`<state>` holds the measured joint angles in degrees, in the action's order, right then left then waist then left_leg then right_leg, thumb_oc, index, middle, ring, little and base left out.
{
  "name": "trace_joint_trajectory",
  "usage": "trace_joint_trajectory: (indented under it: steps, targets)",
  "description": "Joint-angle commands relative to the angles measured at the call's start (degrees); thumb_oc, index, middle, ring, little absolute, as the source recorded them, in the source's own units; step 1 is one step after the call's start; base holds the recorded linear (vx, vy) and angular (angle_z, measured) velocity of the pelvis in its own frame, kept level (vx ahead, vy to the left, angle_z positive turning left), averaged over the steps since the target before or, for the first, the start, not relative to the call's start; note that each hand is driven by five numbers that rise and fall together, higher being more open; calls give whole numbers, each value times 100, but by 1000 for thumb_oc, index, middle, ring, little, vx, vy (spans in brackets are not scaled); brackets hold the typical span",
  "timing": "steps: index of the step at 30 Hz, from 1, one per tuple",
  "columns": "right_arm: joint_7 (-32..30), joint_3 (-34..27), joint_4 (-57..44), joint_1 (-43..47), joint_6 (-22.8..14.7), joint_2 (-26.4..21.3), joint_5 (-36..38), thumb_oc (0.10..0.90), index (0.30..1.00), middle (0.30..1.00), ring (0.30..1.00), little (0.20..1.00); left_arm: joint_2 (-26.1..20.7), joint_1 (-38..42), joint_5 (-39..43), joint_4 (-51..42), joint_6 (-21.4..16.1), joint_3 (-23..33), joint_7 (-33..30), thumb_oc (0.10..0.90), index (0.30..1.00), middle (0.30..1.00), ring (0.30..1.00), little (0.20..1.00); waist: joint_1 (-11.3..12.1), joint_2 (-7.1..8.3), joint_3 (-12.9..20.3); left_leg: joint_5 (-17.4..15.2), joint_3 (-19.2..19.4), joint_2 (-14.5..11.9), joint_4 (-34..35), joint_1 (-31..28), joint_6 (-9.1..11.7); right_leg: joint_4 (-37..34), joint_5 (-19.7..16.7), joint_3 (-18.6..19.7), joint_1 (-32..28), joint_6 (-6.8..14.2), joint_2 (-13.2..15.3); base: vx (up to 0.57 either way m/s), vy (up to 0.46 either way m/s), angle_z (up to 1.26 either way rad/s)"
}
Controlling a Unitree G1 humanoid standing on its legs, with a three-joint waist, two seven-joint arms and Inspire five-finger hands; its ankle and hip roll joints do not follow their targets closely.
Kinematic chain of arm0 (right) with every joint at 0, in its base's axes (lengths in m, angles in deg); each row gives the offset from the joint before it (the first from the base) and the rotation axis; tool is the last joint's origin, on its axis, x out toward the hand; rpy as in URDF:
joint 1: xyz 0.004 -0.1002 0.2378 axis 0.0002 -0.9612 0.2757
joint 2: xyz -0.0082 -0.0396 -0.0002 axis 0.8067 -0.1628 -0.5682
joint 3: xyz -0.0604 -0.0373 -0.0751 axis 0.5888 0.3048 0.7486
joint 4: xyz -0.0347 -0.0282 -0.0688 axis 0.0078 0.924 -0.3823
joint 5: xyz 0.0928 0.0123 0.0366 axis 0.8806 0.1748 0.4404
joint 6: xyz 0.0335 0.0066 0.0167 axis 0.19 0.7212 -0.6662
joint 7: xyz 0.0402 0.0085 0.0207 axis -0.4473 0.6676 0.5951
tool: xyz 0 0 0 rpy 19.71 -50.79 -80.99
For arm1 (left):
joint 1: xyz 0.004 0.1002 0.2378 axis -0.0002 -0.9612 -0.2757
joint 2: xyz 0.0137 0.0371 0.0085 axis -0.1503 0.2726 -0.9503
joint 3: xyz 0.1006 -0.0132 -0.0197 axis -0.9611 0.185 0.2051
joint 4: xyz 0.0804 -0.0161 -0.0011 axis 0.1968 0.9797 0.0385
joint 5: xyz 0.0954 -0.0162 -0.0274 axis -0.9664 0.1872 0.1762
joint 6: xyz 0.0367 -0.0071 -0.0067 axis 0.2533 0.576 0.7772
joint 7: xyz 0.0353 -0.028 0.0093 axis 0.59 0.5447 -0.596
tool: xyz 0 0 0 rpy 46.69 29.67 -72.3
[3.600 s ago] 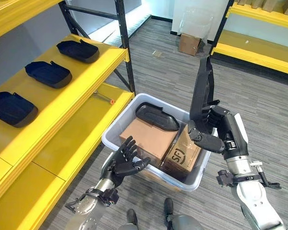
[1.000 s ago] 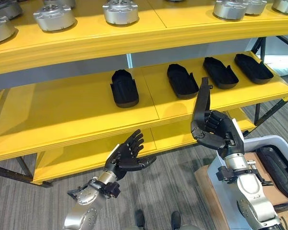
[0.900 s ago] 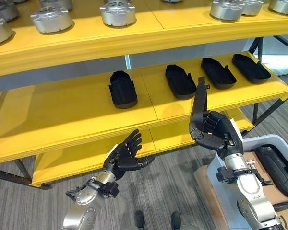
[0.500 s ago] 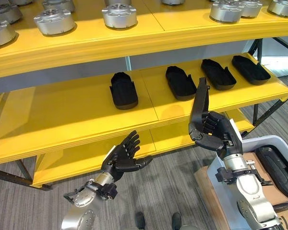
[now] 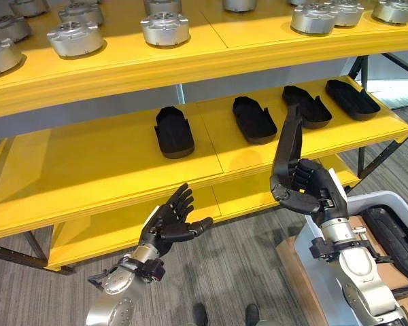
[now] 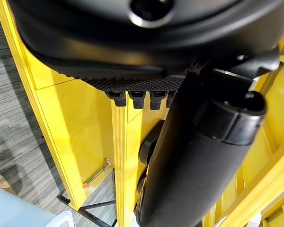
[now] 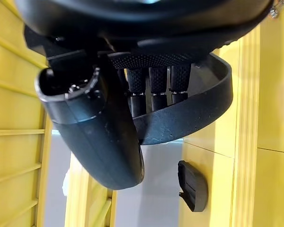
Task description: Move parts from the plastic box to the shelf.
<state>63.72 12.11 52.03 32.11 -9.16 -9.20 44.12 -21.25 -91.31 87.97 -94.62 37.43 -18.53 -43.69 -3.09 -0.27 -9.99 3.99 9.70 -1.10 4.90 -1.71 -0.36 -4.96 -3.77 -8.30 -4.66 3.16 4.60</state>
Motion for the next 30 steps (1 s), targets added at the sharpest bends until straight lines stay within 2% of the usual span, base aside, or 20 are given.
trace_joint_trajectory:
  steps: [1,15,30]
  targets:
    - [-135,-338,-485,714,-1020,-154,-79,400,300,300,300,300,-8,494,328,-260,-618,250,121,900,1000,1000,1000,1000,-120,-62,338,110,369,-1081,-121,-456,709,-4,247,-375,-69,186,114,-4,10,4]
    - [-133,-264,-512,749,-1008,-110,-139,400,300,300,300,300,-8,435,314,-276,-538,238,138,900,1000,1000,1000,1000,-101,-59,321,-104,394,-989,-41,-536,642,-4,220,-375,-100,233,172,0,-2,0]
    - [56,-80,-543,833,-975,-86,-199,400,300,300,300,300,-18,368,379,-314,-500,272,188,900,1000,1000,1000,1000,-58,-52,266,-137,383,-943,-58,-554,603,-4,229,-402,-176,234,197,13,20,4]
